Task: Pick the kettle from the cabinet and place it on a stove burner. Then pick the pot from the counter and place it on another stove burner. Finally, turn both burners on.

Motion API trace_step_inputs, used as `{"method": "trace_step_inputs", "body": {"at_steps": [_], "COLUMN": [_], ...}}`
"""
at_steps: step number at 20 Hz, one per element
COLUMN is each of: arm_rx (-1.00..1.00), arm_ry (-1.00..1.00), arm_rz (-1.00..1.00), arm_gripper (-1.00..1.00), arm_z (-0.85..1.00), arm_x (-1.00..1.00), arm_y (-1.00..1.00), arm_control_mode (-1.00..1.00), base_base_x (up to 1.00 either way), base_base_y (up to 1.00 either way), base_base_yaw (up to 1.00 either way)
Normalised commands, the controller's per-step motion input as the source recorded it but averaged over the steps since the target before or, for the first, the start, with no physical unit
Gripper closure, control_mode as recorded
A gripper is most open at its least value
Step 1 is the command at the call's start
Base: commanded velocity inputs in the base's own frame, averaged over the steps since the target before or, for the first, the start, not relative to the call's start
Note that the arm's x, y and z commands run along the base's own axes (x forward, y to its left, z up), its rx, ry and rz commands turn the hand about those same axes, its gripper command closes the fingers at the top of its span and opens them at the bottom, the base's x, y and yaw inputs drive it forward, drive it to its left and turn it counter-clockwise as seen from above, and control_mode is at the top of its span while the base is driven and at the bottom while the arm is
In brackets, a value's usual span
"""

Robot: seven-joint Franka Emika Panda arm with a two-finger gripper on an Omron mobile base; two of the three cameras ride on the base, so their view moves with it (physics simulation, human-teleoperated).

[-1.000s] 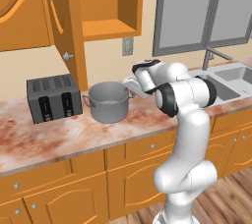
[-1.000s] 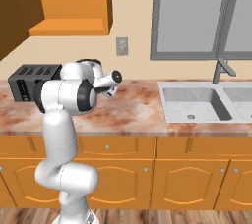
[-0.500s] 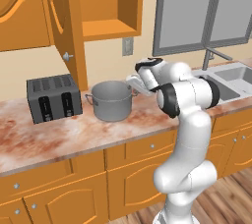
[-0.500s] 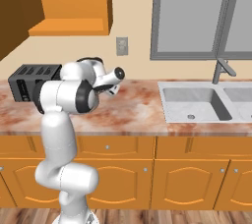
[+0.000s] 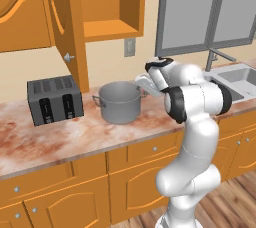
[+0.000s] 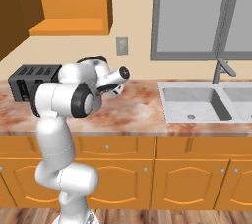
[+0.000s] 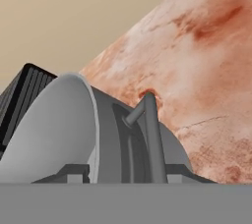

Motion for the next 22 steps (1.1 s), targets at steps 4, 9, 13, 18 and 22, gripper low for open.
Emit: {"method": "trace_step_inputs", "body": {"at_steps": [4, 9, 13, 18, 22], "arm_rx": [0.0, 0.0, 0.0, 0.0, 0.0], "arm_ry": [0.0, 0.0, 0.0, 0.0, 0.0], "arm_rz": [0.0, 0.0, 0.0, 0.0, 0.0], "arm_gripper": [1.0, 1.0, 1.0, 1.0, 1.0], "arm_z": [0.22, 0.26, 0.21, 0.2, 0.22], "arm_x": [-0.32, -0.25, -0.26, -0.29, -0.3], "arm_y": [-0.25, -0.24, -0.29, -0.29, -0.28], "arm_control_mode": [-1.0, -1.0, -1.0, -1.0, -1.0], "base_base_x": [0.0, 0.0, 0.0, 0.0, 0.0], "base_base_y": [0.0, 0.0, 0.0, 0.0, 0.0], "base_base_yaw": [0.0, 0.0, 0.0, 0.0, 0.0]}}
